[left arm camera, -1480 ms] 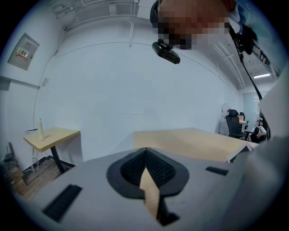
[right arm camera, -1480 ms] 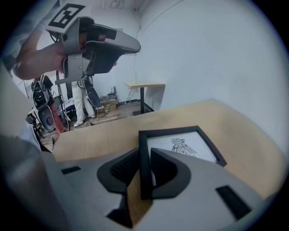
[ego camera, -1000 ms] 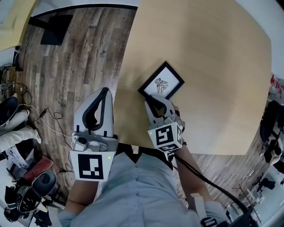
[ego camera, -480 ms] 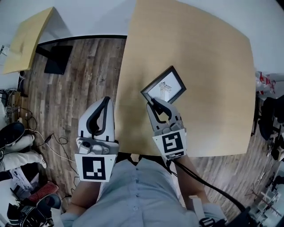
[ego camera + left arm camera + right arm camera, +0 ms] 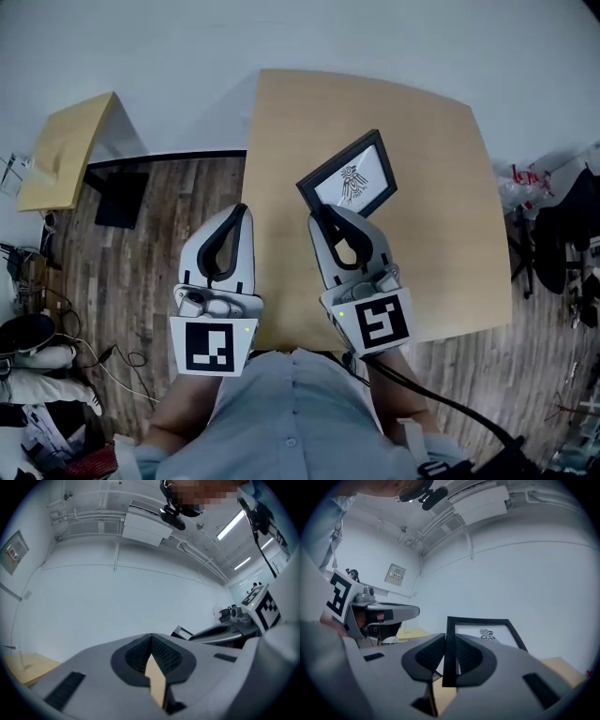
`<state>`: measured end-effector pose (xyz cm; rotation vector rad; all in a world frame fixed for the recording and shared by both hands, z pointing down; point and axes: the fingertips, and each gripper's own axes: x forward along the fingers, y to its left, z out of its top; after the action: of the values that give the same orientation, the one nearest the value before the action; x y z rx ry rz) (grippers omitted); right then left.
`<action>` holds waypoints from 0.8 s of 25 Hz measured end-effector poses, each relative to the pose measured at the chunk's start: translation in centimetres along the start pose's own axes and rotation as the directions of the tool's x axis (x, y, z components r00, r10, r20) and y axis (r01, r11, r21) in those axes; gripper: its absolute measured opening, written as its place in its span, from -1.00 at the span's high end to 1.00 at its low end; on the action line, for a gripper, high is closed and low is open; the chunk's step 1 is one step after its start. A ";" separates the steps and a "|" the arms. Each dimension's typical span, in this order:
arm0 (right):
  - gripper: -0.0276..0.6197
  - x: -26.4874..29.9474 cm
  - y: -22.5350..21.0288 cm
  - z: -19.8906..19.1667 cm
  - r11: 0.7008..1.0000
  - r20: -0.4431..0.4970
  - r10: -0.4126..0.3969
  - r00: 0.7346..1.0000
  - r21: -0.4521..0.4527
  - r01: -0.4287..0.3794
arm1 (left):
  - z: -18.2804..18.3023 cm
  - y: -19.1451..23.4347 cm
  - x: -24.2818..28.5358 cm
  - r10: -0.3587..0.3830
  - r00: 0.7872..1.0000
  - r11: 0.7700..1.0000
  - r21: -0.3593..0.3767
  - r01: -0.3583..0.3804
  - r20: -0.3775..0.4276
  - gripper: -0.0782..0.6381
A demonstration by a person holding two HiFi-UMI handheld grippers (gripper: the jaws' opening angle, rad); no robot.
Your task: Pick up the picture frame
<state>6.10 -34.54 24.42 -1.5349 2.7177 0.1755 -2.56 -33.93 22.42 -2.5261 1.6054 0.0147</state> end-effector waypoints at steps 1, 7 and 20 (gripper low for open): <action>0.72 -0.3 0.0 1.0 1.000 0.020 -0.010 1.000 -0.005 0.011 | 0.7 -0.4 0.0 -0.008 1.000 1.000 0.003 0.008 0.018 0.78; 0.72 -1.0 0.2 3.6 0.998 0.076 -0.059 0.995 -0.023 0.061 | 2.2 -0.7 -0.3 -0.030 0.998 1.000 0.006 0.030 0.063 0.78; 0.72 -1.4 0.0 4.4 0.993 0.108 -0.120 0.987 -0.009 0.122 | 3.0 -0.8 0.0 -0.053 0.996 0.998 0.023 0.052 0.077 0.78</action>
<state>6.60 -32.89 20.17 -1.6377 2.5396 0.2696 -1.58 -33.21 19.58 -2.5184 1.5027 0.0885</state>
